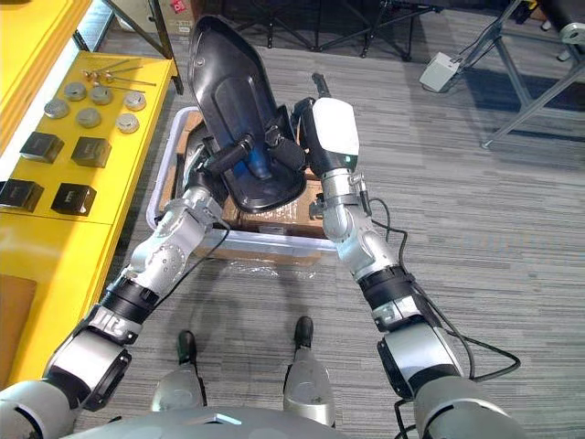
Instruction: Walk over and take three plastic housings, then place them on the shelf
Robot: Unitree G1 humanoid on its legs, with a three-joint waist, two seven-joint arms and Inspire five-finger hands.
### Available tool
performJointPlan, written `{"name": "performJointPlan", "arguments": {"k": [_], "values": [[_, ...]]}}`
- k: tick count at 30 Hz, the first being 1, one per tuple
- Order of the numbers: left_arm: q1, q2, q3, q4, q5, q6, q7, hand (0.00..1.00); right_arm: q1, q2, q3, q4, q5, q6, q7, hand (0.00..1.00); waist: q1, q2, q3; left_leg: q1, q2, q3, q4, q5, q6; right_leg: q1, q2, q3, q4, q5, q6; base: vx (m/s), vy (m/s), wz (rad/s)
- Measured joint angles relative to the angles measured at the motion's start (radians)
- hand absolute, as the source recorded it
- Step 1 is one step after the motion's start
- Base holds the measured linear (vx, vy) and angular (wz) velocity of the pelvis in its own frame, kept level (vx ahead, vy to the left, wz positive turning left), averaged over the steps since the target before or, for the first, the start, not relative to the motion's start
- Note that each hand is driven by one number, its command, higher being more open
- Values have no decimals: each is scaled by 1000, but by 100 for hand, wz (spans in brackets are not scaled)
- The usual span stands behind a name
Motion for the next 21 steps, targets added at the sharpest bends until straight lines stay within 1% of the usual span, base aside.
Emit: {"name": "performJointPlan", "arguments": {"k": [1,4,5,6,7,8,9,11,13,15,16,17,19,21], "values": [[7,-2,0,-15,8,0,5,0,19,0,-8,-24,3,0,0,100,1,-1,0,4,0,1,0,-1,-1,3,0,0,0,-2,0,-34,-16,-3],[41,-4,15,-101,117,-4,18,0,81,13,-35,-122,48,-1,1,100,-3,-7,-8,5,1,4,0,-2,-2,2,1,-5,0,-4,-1,-25,-17,-3],[61,-16,20,-142,187,-5,27,0,113,25,-44,-155,85,-9,7,100,-3,-9,-19,6,2,6,0,-2,-2,1,1,-5,0,-4,-2,1,-13,-5],[72,-44,31,-173,239,-16,41,0,153,44,-35,-208,155,-33,15,100,-3,-11,-28,9,2,9,0,-2,-2,2,1,-5,0,-4,-2,7,-12,-6],[79,-61,48,-191,245,-26,51,0,177,60,-35,-239,179,-39,19,100,-4,-11,-33,9,2,10,0,-2,-3,1,1,-5,0,-4,-2,12,-11,-7],[87,-96,85,-227,290,-38,78,0,223,86,-36,-289,207,-46,30,100,-7,-12,-44,13,2,12,0,-3,-3,2,1,-6,1,-4,-2,10,-8,-5],[91,-107,99,-245,322,-48,91,0,245,91,-36,-311,217,-46,34,100,-7,-12,-49,14,2,12,0,-4,-4,3,1,-7,1,-4,-2,9,-10,-4],[127,-114,142,-330,456,-86,123,0,314,93,-48,-372,278,-42,63,100,-16,-11,-80,18,2,12,0,-6,-4,7,1,-11,0,-4,-2,0,0,0],[164,-110,137,-383,537,-112,114,0,353,99,-49,-432,338,-41,100,100,-19,-10,-91,32,1,13,0,-13,-2,22,0,-14,0,-6,0,0,0,0],[211,-113,127,-438,591,-122,116,0,397,113,-55,-489,394,-41,121,100,-20,-9,-116,32,0,16,0,-21,-4,21,-1,-16,0,-11,2,-17,0,0],[241,-110,117,-463,620,-137,118,0,428,114,-57,-524,415,-41,131,100,-21,-8,-129,33,0,17,0,-25,-10,21,-2,-16,0,-17,5,-31,-6,-3],[270,-109,112,-479,664,-149,116,0,461,114,-65,-557,442,-40,153,100,-21,-6,-137,35,0,19,0,-26,-10,22,-2,-18,0,-21,5,-36,-9,-5],[310,-110,108,-500,712,-160,116,0,507,114,-73,-593,467,-41,180,100,-24,1,-142,39,1,23,0,-29,-6,23,-2,-18,0,-25,1,-22,-7,-7],[372,-109,108,-502,790,-182,115,0,578,118,-85,-626,494,-41,206,100,-30,16,-151,43,1,32,-1,-31,-8,21,-3,-17,0,-26,1,-14,-4,-10]]}}
